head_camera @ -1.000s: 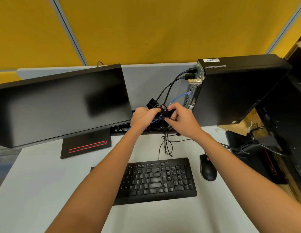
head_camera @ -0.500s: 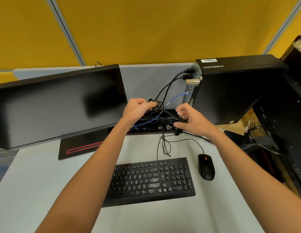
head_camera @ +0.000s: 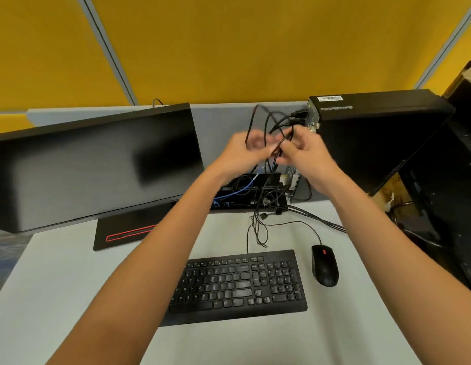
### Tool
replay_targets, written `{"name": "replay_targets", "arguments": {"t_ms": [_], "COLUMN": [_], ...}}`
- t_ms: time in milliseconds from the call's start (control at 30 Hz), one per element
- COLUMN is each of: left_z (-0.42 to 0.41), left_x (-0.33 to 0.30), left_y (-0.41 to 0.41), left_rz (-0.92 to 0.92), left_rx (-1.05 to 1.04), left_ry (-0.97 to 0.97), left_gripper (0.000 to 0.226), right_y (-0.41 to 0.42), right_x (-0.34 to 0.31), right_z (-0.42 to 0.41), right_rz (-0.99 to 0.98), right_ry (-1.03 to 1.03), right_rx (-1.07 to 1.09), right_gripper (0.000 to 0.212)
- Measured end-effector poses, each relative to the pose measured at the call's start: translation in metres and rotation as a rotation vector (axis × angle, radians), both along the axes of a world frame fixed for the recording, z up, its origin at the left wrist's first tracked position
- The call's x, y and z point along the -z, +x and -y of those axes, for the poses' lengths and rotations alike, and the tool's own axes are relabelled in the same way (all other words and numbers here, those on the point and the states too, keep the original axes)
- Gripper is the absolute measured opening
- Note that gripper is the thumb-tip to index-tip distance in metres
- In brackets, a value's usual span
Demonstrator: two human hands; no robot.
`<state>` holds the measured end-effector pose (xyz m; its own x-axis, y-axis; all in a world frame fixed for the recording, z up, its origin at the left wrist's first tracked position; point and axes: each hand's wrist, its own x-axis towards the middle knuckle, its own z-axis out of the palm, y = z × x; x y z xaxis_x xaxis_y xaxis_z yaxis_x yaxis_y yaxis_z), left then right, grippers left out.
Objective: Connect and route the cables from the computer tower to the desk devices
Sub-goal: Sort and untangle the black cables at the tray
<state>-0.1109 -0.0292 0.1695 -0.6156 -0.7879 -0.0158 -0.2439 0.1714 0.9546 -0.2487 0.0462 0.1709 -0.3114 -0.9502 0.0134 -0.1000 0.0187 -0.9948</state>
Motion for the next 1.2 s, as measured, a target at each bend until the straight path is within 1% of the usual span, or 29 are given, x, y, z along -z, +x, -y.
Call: {"name": "replay_targets", "arguments": {"t_ms": [33,100,133,200,233,300,333,367,400,433,467,500,533,567,600,633,667,733,767,833,933,967,1000,1067,1100,1133,1167,1200], "left_z": [-0.005,-0.005,-0.001,0.004,0.006,0.005,0.0,0.0,0.0,0.0,0.0,0.0,-0.004,-0.008,-0.013,-0.02,-0.026,-0.033,-0.032,-0.025,0.0,0.005,0.006,0.0,-0.007,-0.013,-0.019,-0.025], "left_x": [0.015,0.041,0.052,0.069,0.076,0.09,0.093,0.102,0.104,0.104,0.102,0.099,0.093,0.087,0.084,0.085,0.087,0.099,0.104,0.111,0.125,0.127,0.126,0.119,0.114,0.109,0.104,0.099], "left_y": [0.0,0.002,0.006,0.018,0.022,0.028,0.029,0.028,0.028,0.027,0.027,0.027,0.026,0.024,0.02,0.018,0.015,0.012,0.014,0.027,0.064,0.076,0.084,0.085,0.077,0.067,0.056,0.045], "left_rz": [0.004,0.033,0.084,0.23,0.32,0.547,0.623,0.647,0.62,0.565,0.509,0.481,0.476,0.448,0.388,0.313,0.246,0.181,0.169,0.182,0.205,0.226,0.269,0.345,0.332,0.289,0.232,0.198], "left_rx": [0.006,-0.087,-0.136,-0.192,-0.193,-0.159,-0.162,-0.214,-0.305,-0.405,-0.462,-0.422,-0.303,-0.179,-0.069,0.018,0.069,0.052,0.006,-0.112,-0.433,-0.504,-0.515,-0.391,-0.31,-0.248,-0.214,-0.217], "left_ry": [0.057,0.057,0.004,-0.169,-0.279,-0.547,-0.63,-0.627,-0.513,-0.298,-0.015,0.275,0.513,0.694,0.814,0.886,0.908,0.863,0.826,0.716,0.592,0.56,0.519,0.432,0.403,0.387,0.353,0.271], "left_gripper": [0.007,0.016,0.021,0.027,0.028,0.027,0.026,0.024,0.022,0.024,0.034,0.045,0.051,0.054,0.054,0.051,0.042,0.02,0.016,0.021,0.024,0.025,0.024,0.02,0.02,0.026,0.032,0.035], "right_y": [0.0,-0.005,-0.009,-0.018,-0.021,-0.023,-0.023,-0.021,-0.019,-0.016,-0.013,-0.011,-0.008,-0.003,0.001,0.007,0.011,0.016,0.015,0.001,-0.036,-0.045,-0.05,-0.047,-0.041,-0.033,-0.025,-0.018], "right_x": [0.009,0.03,0.04,0.061,0.07,0.081,0.083,0.083,0.083,0.083,0.084,0.086,0.089,0.092,0.094,0.096,0.098,0.1,0.099,0.098,0.104,0.105,0.108,0.109,0.108,0.106,0.103,0.1], "right_z": [-0.002,-0.007,-0.009,-0.013,-0.015,-0.019,-0.02,-0.021,-0.021,-0.021,-0.021,-0.02,-0.019,-0.018,-0.016,-0.015,-0.014,-0.014,-0.014,-0.016,-0.031,-0.037,-0.043,-0.047,-0.046,-0.044,-0.041,-0.037], "right_rz": [-0.026,-0.081,-0.115,-0.216,-0.301,-0.459,-0.492,-0.477,-0.427,-0.373,-0.328,-0.303,-0.263,-0.207,-0.143,-0.115,-0.122,-0.129,-0.131,-0.136,-0.12,-0.124,-0.125,-0.08,-0.044,-0.027,-0.03,-0.043], "right_ry": [0.045,0.123,0.162,0.218,0.226,0.202,0.18,0.166,0.168,0.193,0.227,0.264,0.288,0.295,0.289,0.285,0.278,0.269,0.279,0.342,0.421,0.445,0.467,0.46,0.426,0.388,0.35,0.315], "right_rx": [-0.005,0.051,0.1,0.213,0.26,0.339,0.379,0.415,0.441,0.445,0.424,0.381,0.331,0.293,0.266,0.243,0.212,0.162,0.166,0.237,0.378,0.383,0.355,0.271,0.247,0.222,0.194,0.168], "right_gripper": [0.014,0.013,0.012,0.013,0.013,0.012,0.011,0.008,0.005,0.006,0.008,0.011,0.013,0.017,0.019,0.021,0.022,0.027,0.031,0.039,0.042,0.044,0.043,0.039,0.037,0.036,0.035,0.034]}}
